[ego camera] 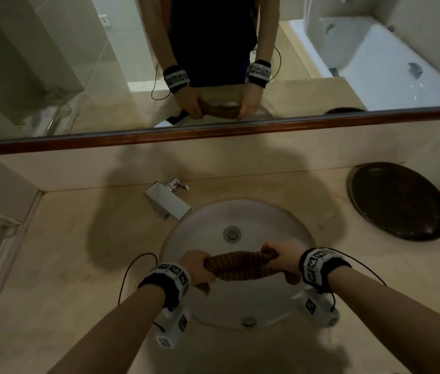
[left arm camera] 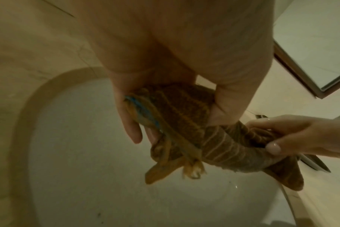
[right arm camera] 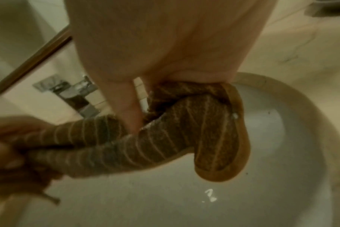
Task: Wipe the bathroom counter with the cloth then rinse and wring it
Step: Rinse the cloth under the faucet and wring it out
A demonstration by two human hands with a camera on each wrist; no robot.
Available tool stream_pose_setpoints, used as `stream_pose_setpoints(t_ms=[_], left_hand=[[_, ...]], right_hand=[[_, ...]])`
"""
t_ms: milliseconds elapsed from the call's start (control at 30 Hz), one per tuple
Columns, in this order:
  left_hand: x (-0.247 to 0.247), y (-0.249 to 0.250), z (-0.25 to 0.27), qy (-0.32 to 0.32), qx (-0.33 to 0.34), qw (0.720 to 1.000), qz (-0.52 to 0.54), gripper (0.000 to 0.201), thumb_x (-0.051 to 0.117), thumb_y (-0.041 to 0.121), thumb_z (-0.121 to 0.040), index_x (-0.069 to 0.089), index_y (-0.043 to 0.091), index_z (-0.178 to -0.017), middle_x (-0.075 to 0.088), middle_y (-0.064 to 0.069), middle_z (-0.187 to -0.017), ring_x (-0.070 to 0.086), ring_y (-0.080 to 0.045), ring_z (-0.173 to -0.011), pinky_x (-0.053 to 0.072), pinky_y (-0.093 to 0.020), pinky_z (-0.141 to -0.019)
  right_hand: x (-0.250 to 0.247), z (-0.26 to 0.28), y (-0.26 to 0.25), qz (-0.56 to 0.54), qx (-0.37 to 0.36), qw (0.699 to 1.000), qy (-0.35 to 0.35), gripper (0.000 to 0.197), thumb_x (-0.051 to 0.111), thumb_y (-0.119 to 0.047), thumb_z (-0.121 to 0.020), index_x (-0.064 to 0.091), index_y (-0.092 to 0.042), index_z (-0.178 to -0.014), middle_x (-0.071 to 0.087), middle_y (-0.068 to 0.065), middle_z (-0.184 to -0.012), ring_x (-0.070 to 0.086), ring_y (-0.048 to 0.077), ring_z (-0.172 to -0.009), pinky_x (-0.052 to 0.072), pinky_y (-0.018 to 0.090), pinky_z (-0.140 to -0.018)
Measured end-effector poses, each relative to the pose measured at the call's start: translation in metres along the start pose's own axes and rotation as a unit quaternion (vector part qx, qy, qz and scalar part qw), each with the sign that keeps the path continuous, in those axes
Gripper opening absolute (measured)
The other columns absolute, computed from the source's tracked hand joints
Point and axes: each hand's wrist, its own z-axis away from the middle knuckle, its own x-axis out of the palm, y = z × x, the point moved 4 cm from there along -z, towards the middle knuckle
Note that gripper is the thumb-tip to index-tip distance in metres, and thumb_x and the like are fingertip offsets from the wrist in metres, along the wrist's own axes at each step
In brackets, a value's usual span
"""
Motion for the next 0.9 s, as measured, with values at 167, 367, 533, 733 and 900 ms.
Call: stream_pose_setpoints(t_ms=[167,367,533,733,900], left_hand=[[0.003,0.000,-0.003,0.000,0.003,0.997,-0.076,0.027,0.072,0.018,-0.075,0.047,0.016,-0.088,0.055,-0.002,-0.087,0.056,-0.019,-0.079,0.051,-0.032,-0.074],[0.030,-0.004,-0.009,-0.046,-0.024,0.997,-0.056,0.072,0.080,0.024,-0.067,0.037,0.022,-0.125,0.063,-0.008,-0.110,0.064,-0.027,-0.093,0.056,-0.040,-0.079],[0.034,0.028,-0.012,0.062,0.008,0.997,-0.048,0.069,0.068,0.071,-0.059,0.050,0.033,-0.114,0.059,0.010,-0.110,0.058,-0.018,-0.099,0.048,-0.038,-0.090],[0.017,0.053,-0.010,0.235,0.116,0.956,0.129,0.029,0.077,0.042,-0.072,0.065,0.024,-0.091,0.052,0.001,-0.106,0.051,-0.021,-0.095,0.045,-0.031,-0.083],[-0.002,0.061,-0.007,0.251,0.068,0.932,0.253,0.017,0.064,0.023,-0.086,0.054,0.013,-0.077,0.062,-0.019,-0.090,0.061,-0.035,-0.083,0.049,-0.040,-0.074]], right_hand=[[0.004,0.000,-0.006,0.168,-0.020,0.984,-0.054,0.022,0.068,-0.026,-0.081,0.058,-0.020,-0.100,0.065,0.005,-0.097,0.061,0.025,-0.089,0.052,0.037,-0.077],[-0.015,0.009,-0.043,0.148,-0.078,0.986,-0.002,0.016,0.050,-0.019,-0.089,0.055,-0.010,-0.077,0.052,0.007,-0.075,0.047,0.022,-0.068,0.037,0.030,-0.061],[-0.018,0.014,-0.067,0.067,-0.114,0.991,0.018,0.021,0.052,-0.016,-0.087,0.048,-0.010,-0.067,0.045,0.009,-0.064,0.040,0.020,-0.058,0.033,0.031,-0.055],[-0.025,0.024,-0.069,-0.073,-0.121,0.989,0.049,0.015,0.058,-0.013,-0.084,0.060,-0.002,-0.075,0.054,0.005,-0.062,0.050,0.019,-0.054,0.044,0.032,-0.056],[-0.038,0.021,-0.039,-0.046,-0.082,0.992,0.080,0.015,0.054,-0.023,-0.085,0.056,-0.012,-0.075,0.057,0.006,-0.067,0.052,0.021,-0.058,0.044,0.036,-0.055]])
